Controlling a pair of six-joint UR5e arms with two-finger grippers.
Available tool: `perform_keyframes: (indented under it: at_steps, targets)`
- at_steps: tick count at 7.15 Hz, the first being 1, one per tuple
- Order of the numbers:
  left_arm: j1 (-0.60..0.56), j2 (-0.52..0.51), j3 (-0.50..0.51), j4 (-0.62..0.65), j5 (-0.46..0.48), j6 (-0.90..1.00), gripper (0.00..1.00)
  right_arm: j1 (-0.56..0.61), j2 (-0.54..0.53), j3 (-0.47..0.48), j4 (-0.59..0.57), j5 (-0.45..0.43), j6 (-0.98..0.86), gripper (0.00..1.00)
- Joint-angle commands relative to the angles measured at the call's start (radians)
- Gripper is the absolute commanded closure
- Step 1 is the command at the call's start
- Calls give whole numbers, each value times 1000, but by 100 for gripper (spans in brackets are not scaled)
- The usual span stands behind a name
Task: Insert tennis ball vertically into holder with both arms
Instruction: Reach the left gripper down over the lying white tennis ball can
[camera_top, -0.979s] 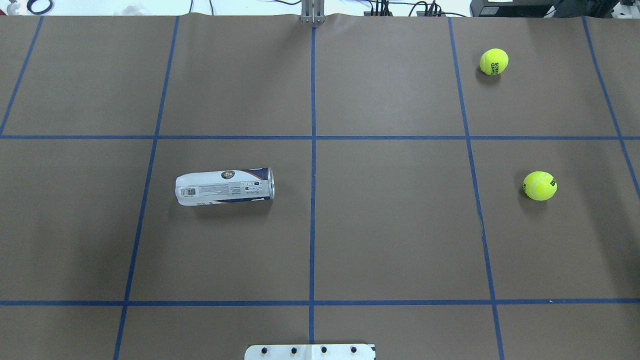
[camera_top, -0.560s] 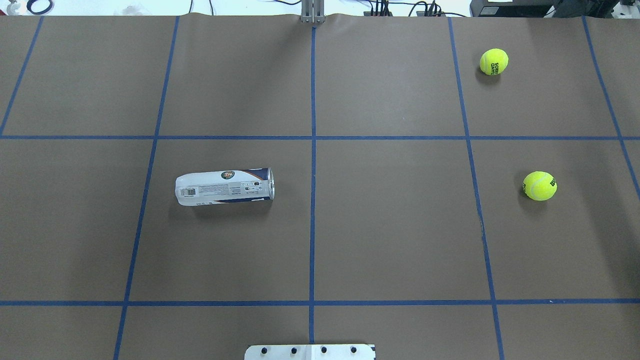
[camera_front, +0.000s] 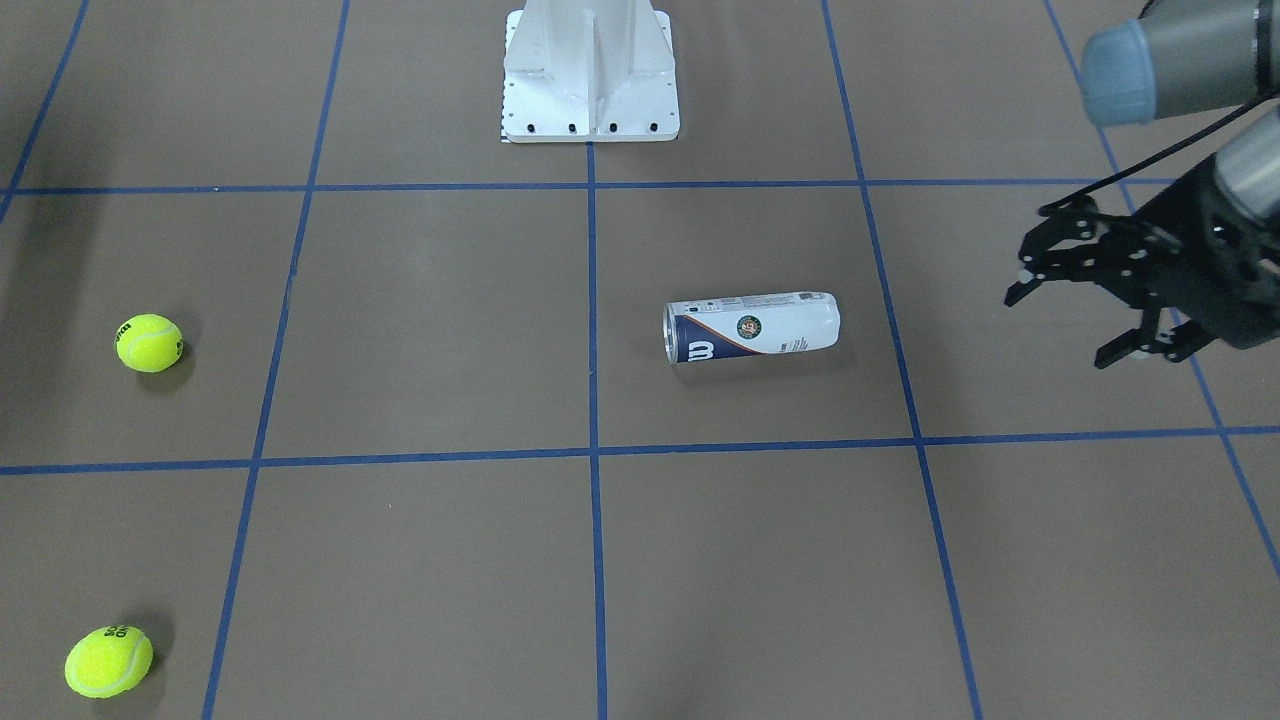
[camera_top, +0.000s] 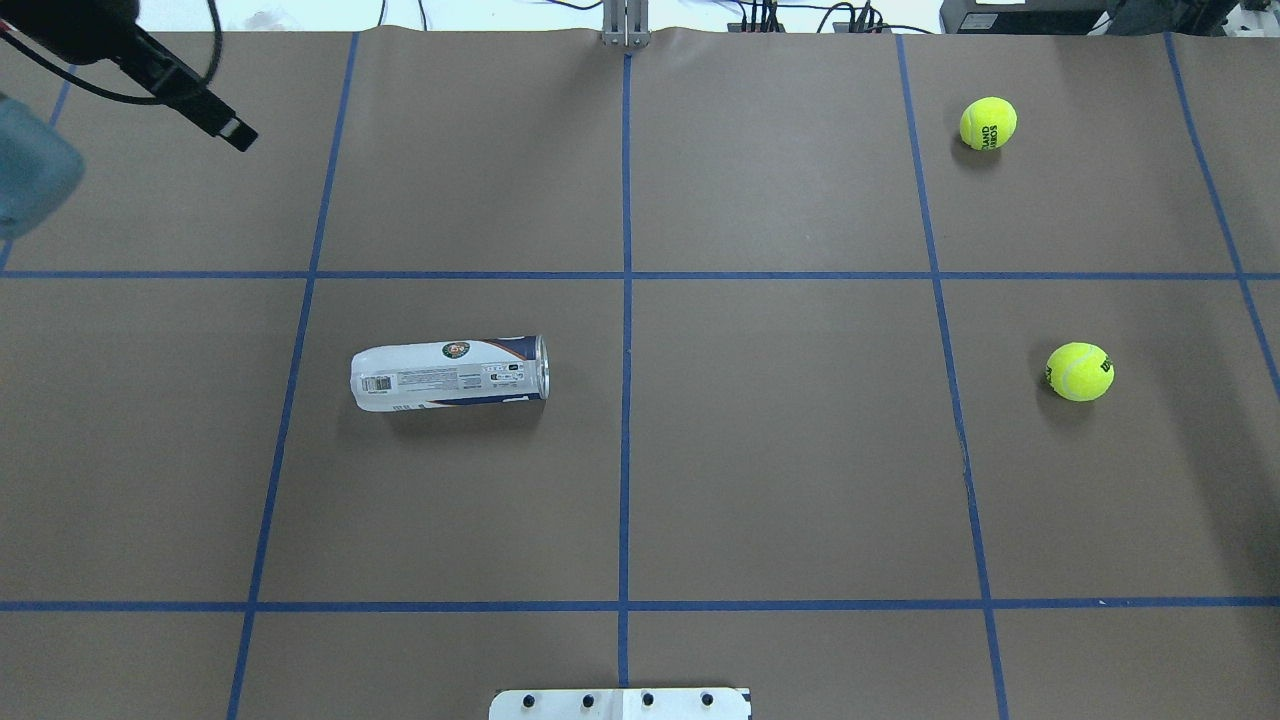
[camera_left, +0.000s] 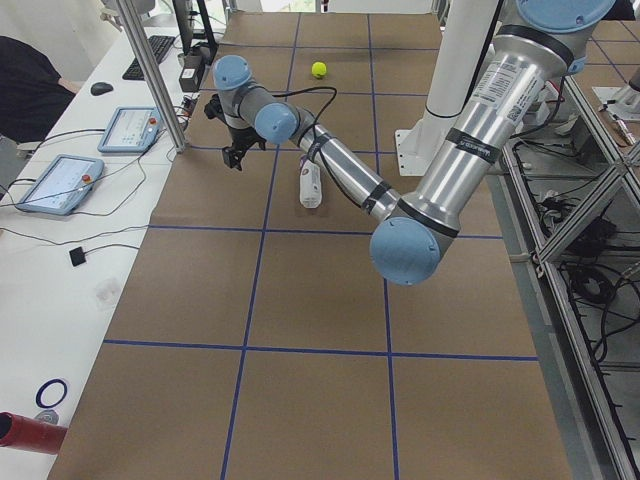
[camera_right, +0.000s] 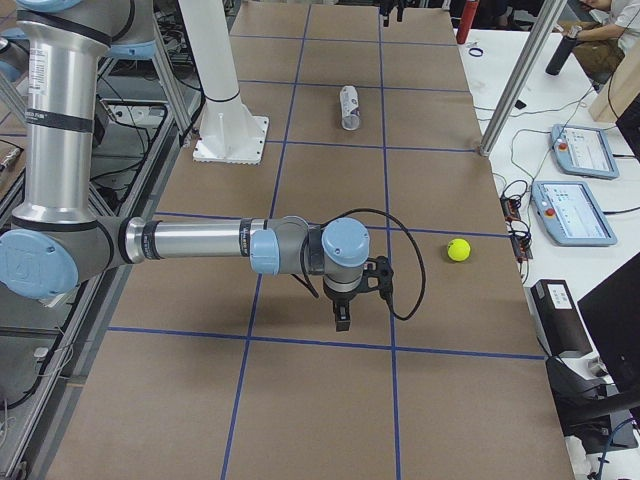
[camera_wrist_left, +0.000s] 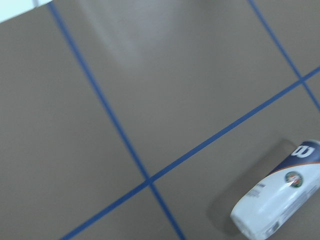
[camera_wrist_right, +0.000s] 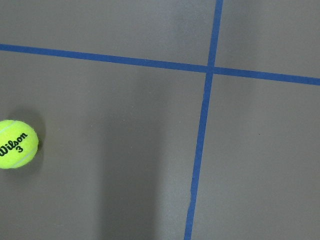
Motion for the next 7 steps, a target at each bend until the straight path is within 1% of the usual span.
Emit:
perform_keyframes:
  at_steps: [1,3,4,5,6,7]
  targets:
    - [187,-104,4,3,224,108,0,0,-1,11,-3,3,0,0]
    - [276,-107,-15,0,236,119,0,0,3,14,-1,6,0,0]
    - [373,-132,-7,5,303,119,0,0,6,14,0,6,0,0]
    - [456,-141,-7,8,420,119,0,0,8,14,0,9,0,0]
    - [491,-143,17,5,435,120,1,0,8,14,0,12,0,0]
    - [499,-144,43,0,435,163,1,0,8,14,2,12,0,0]
